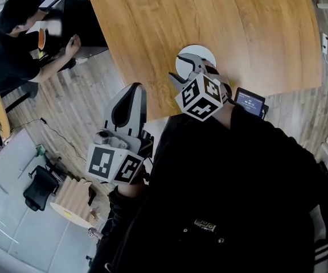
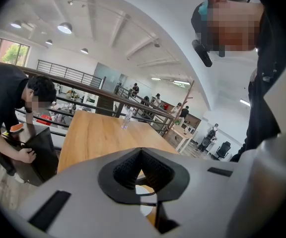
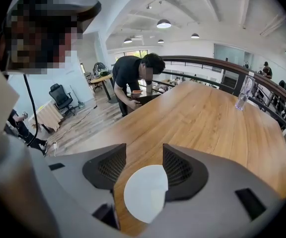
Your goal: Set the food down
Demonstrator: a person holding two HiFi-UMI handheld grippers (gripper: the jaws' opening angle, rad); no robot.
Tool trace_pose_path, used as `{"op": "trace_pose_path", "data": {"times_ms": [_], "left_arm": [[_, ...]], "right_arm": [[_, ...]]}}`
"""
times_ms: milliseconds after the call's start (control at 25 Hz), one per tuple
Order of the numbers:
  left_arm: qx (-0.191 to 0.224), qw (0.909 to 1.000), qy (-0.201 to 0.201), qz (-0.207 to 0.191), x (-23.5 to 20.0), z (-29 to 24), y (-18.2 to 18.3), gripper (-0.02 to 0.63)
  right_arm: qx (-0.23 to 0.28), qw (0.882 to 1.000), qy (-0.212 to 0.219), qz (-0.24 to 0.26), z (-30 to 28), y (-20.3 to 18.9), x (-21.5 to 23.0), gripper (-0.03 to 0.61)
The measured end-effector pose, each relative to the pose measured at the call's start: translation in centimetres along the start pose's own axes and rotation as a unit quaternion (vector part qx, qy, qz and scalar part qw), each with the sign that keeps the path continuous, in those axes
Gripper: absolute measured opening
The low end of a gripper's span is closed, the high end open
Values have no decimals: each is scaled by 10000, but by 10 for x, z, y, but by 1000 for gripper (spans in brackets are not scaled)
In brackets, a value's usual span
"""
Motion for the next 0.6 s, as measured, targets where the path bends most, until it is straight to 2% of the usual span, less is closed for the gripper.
{"op": "trace_pose_path", "data": {"times_ms": [600], "left_arm": [[-78,9999,124,53,-8,-10,-4,-2]], "right_arm": [[-1299,9915,73,51,-22,-67,20,268]]}}
Point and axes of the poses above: the fingertips, and each gripper's own axes: z backward along the fingers, x to its right, y out of its top, the point moved 7 cm from there along z, backward along the fingers, and after that the axes turned 13 degrees about x, right-handed, at the moved point
